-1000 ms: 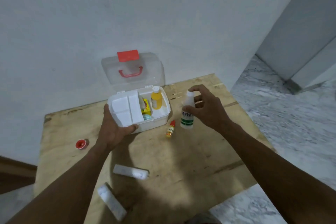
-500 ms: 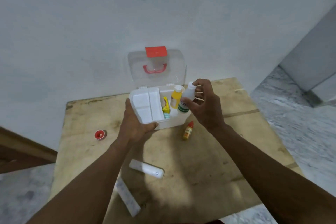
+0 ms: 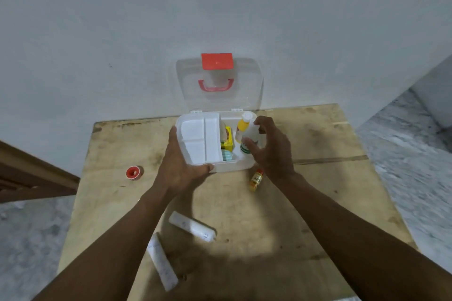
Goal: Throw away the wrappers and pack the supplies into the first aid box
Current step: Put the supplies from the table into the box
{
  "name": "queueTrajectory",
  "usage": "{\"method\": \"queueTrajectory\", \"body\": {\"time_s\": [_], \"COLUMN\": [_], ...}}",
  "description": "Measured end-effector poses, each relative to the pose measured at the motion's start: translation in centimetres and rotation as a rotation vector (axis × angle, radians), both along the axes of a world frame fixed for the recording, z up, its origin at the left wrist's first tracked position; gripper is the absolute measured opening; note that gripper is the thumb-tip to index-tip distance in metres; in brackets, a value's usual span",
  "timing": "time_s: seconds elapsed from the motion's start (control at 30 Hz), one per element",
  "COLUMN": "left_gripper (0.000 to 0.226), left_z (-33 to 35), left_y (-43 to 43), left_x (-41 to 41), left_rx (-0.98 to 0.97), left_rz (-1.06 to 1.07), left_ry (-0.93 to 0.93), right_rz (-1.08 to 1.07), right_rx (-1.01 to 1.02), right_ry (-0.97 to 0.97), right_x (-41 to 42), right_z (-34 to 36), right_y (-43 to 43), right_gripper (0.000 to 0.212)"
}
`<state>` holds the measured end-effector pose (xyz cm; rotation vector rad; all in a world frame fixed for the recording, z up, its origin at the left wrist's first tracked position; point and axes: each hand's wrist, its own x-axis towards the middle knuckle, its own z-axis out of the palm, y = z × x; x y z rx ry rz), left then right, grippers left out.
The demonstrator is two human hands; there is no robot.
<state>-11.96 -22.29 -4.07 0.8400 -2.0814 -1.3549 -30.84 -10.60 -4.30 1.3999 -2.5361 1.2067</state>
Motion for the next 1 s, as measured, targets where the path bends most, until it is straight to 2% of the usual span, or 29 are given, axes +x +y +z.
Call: {"method": "queueTrajectory", "body": {"time_s": [0.27, 0.37, 0.5, 0.6, 0.87, 1.0], "left_gripper": [0.103, 0.100, 0.099, 0.094, 0.109, 0.107], "left_z": [-1.4, -1.1, -0.6, -0.3, -1.2, -1.6], "left_y": [-0.8, -0.4, -0.2, -0.1, -0.5, -0.7], "left_x": [-0.1, -0.2, -0.2, -0.3, 0.0, 0.0], "left_rx": [-0.014, 0.000, 0.002, -0.002, 0.008, 0.006], "left_rz": [0.001, 0.015, 0.019, 0.009, 0.025, 0.010], "left_ry": [-0.020, -0.004, 0.016, 0.020, -0.020, -0.020], "right_rz": [-0.036, -0.049, -0.073, -0.072, -0.052, -0.057], "right_rx": [0.050, 0.135, 0.207, 0.204, 0.208, 0.227], "right_ry": [0.031, 0.043, 0.096, 0.072, 0.009, -0.042], "right_x": [0.2, 0.2, 0.3, 0.4, 0.6, 0.8], "right_z": [-0.4, -0.1, -0.2, -0.2, 0.7, 1.3], "right_y": [-0.8, -1.3, -1.7, -1.6, -0.7, -0.1], "right_gripper": [0.051, 0.045, 0.046, 0.047, 0.044, 0.044]}}
